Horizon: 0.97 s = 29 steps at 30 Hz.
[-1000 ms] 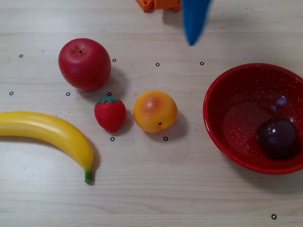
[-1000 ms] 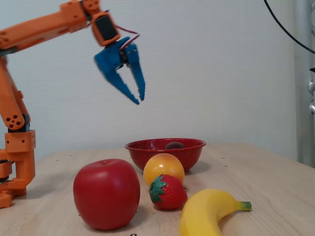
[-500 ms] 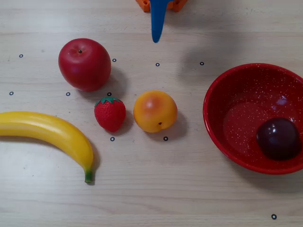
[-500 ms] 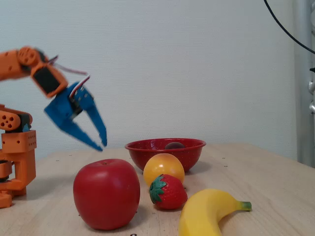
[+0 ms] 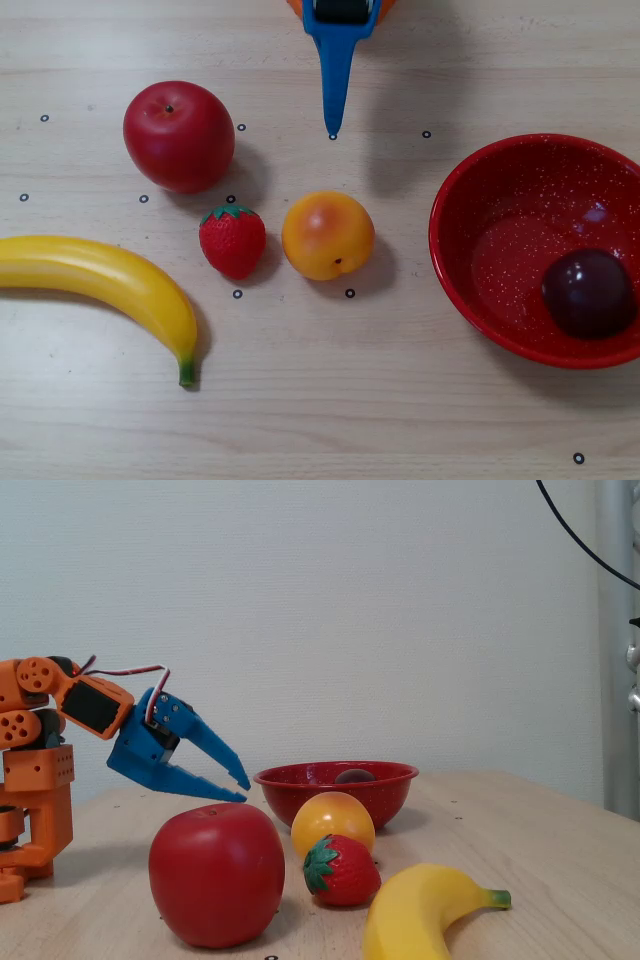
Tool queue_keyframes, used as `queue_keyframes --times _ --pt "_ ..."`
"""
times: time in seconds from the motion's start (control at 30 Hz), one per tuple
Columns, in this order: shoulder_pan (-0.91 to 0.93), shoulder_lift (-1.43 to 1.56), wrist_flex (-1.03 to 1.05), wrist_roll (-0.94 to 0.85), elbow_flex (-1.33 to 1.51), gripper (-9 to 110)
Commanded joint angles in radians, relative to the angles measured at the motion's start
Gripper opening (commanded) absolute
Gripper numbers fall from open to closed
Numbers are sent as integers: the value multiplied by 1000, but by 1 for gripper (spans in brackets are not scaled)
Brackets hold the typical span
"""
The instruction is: Put plum in the red bowl.
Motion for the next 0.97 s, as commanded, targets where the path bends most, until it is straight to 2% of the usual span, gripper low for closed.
queue_keyframes --times 0.0,0.17,0.43,0.93 --pt "-21 2 26 -38 9 0" --pt "-21 2 114 -92 11 0" --pt "-38 0 126 -155 11 0" --pt "-41 0 127 -158 11 0"
